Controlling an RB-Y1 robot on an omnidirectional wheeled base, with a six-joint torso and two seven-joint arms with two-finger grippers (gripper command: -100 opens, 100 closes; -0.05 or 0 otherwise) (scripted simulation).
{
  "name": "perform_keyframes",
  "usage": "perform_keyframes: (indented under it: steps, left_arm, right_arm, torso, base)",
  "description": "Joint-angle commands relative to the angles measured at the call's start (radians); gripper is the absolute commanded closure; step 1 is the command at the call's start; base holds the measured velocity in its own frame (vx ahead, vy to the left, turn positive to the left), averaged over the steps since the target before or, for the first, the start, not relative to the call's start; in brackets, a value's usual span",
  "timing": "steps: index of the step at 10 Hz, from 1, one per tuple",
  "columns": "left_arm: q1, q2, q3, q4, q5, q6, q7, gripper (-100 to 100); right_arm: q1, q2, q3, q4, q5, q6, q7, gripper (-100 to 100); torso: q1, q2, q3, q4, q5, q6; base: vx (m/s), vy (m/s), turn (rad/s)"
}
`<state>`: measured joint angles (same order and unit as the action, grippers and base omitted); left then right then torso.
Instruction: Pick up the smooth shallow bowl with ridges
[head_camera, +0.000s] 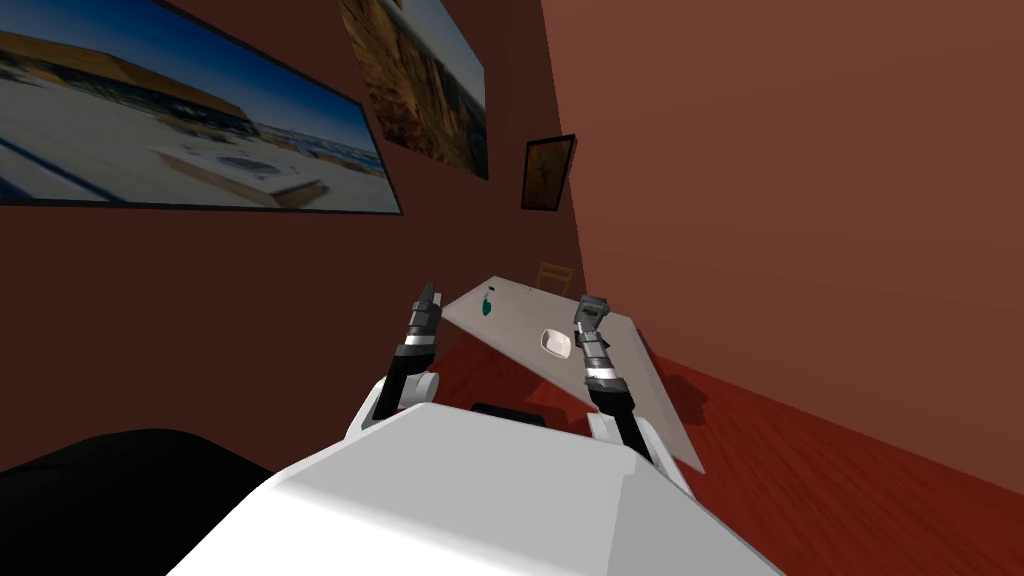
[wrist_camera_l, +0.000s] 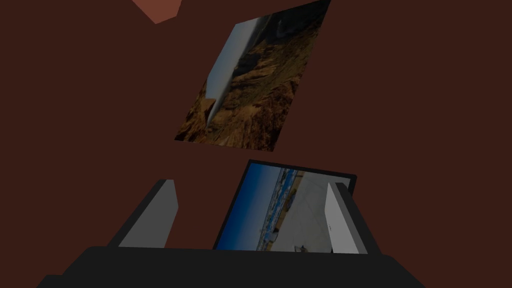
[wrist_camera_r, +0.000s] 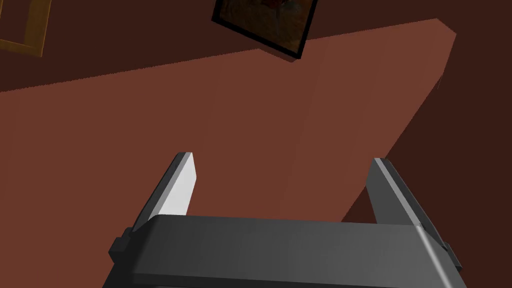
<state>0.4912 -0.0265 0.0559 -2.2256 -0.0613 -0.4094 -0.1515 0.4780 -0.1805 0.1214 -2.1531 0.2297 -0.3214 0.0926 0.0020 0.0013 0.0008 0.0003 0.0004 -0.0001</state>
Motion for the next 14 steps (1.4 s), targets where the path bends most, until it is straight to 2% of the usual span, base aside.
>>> perform_keyframes:
  steps: [1, 3, 4, 6, 7, 9, 10, 11, 12, 13, 14]
  left_arm:
    - [0.0, 0.0, 0.0, 0.0, 0.0, 0.0, 0.0, 0]
    - [0.0, 0.0, 0.0, 0.0, 0.0, 0.0, 0.0, 0]
    - [0.0, 0.0, 0.0, 0.0, 0.0, 0.0, 0.0, 0]
    - [0.0, 0.0, 0.0, 0.0, 0.0, 0.0, 0.0, 0]
    - [0.0, 0.0, 0.0, 0.0, 0.0, 0.0, 0.0, 0]
    - [0.0, 0.0, 0.0, 0.0, 0.0, 0.0, 0.0, 0]
    - [0.0, 0.0, 0.0, 0.0, 0.0, 0.0, 0.0, 0]
    - [0.0, 0.0, 0.0, 0.0, 0.0, 0.0, 0.0, 0]
    - [0.0, 0.0, 0.0, 0.0, 0.0, 0.0, 0.0, 0]
    - [0.0, 0.0, 0.0, 0.0, 0.0, 0.0, 0.0, 0]
    - [0.0, 0.0, 0.0, 0.0, 0.0, 0.0, 0.0, 0]
  right_arm:
    - [-0.018, -0.019, 0.017, 0.05, 0.035, 0.046, 0.027, -100]
    - [-0.037, -0.041, 0.042, 0.116, 0.085, 0.099, 0.066, -100]
    - [-0.037, -0.041, 0.042, 0.124, 0.085, 0.102, 0.066, -100]
    - [-0.057, -0.063, 0.068, 0.197, 0.138, 0.158, 0.109, -100]
    - [-0.057, -0.063, 0.068, 0.202, 0.138, 0.16, 0.109, -100]
    - [-0.081, -0.085, 0.093, 0.274, 0.194, 0.219, 0.156, -100]
    - [-0.081, -0.085, 0.093, 0.287, 0.194, 0.219, 0.156, -100]
    - [-0.093, -0.096, 0.105, 0.325, 0.224, 0.249, 0.181, -100]
    - [-0.093, -0.096, 0.105, 0.332, 0.224, 0.249, 0.181, -100]
    - [-0.106, -0.108, 0.117, 0.361, 0.253, 0.277, 0.208, -100]
    - [-0.106, -0.108, 0.117, 0.378, 0.253, 0.277, 0.208, -100]
  torso:
    - [0.0, 0.0, 0.0, 0.0, 0.0, 0.0]
    - [0.001, 0.0, 0.0, 0.0, 0.0, 0.0]
    - [0.002, 0.0, 0.0, 0.0, 0.0, 0.0]
    - [0.001, 0.0, 0.0, 0.0, 0.0, 0.0]
    - [0.001, 0.0, 0.0, 0.0, 0.0, 0.0]
    - [0.0, -0.001, 0.0, 0.0, 0.0, 0.0]
    - [0.001, -0.001, 0.0, 0.0, 0.0, 0.0]
    - [0.0, -0.001, 0.0, 0.0, 0.0, 0.001]
    - [0.0, -0.001, 0.0, 0.0, 0.0, 0.0]
    - [-0.001, -0.001, 0.0, 0.0, 0.0, 0.001]
    - [-0.001, -0.001, 0.0, 0.0, 0.0, 0.0]
  base:
    - [-0.029, 0.043, 0.112]
    - [-0.026, 0.061, 0.168]
    - [-0.02, 0.044, 0.036]
    - [-0.023, 0.047, 0.141]
    - [-0.012, 0.039, 0.051]
    - [-0.01, 0.042, 0.142]
    - [-0.004, 0.037, 0.068]
    - [-0.005, 0.038, 0.095]
    - [-0.002, 0.025, 0.073]
    - [-0.003, 0.029, 0.114]
    - [0.003, 0.023, 0.063]
